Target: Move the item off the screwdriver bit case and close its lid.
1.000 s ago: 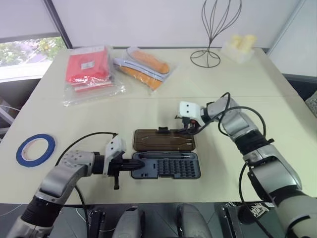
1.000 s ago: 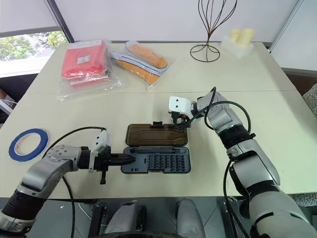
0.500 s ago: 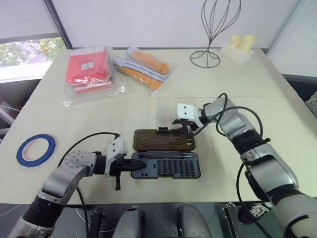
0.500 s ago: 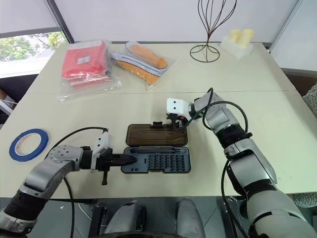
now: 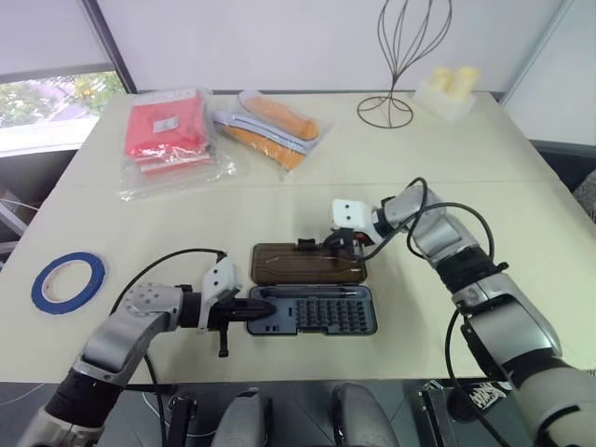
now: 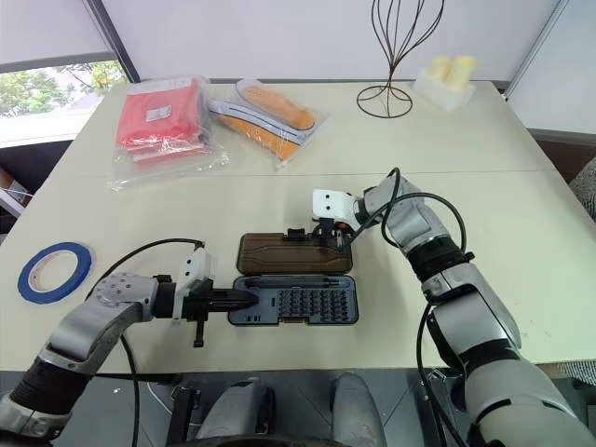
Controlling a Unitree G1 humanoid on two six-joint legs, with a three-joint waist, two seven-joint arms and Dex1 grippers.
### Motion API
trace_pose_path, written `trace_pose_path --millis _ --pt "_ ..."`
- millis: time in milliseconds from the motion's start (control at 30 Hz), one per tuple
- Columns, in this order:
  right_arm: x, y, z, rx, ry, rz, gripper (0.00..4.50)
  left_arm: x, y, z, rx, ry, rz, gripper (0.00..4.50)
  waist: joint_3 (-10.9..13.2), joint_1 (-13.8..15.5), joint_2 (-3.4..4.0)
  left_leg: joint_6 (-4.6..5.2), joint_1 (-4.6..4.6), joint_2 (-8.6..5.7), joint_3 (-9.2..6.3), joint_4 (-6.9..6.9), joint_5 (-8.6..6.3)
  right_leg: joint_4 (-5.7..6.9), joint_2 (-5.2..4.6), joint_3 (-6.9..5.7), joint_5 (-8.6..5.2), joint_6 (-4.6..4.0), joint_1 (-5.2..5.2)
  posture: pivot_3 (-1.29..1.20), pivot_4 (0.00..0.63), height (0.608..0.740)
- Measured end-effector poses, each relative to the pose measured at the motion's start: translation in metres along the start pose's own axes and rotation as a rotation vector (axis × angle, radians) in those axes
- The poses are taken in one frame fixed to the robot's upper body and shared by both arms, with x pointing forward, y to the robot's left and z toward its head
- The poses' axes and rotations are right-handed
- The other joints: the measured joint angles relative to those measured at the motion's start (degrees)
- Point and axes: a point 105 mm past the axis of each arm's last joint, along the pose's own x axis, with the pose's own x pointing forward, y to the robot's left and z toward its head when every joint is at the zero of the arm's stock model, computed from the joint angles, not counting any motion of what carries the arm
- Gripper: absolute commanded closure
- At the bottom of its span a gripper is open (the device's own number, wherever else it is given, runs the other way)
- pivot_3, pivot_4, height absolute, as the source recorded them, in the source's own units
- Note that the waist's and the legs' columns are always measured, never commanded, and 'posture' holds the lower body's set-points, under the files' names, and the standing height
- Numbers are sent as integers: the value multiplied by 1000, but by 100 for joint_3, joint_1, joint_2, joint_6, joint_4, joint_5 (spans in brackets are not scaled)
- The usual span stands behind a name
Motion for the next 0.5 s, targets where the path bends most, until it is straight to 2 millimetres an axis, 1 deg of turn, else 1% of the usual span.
trace_pose_path --millis 67,200,400,500 --pt "0 0 0 -3 -1 -4 4435 0 0 0 0 0 1 4500 0 0 0 0 0 0 0 0 0 0 0 0 0 0 0 0 150 740" --pt "0 -1 2 -64 6 -34 4435 0 0 0 0 0 3 4500 0 -9 0 0 0 0 0 0 0 0 0 0 0 0 -1 0 150 740" --pt "3 -1 8 -281 28 -151 4435 0 1 0 0 -4 11 4500 0 -32 0 -1 -1 0 0 0 0 1 1 0 0 0 -3 0 150 740" --pt "-2 3 10 -352 33 -204 4435 1 1 0 0 -6 14 4500 1 -3 1 -1 -4 0 0 1 0 0 1 0 0 0 -4 0 150 740"
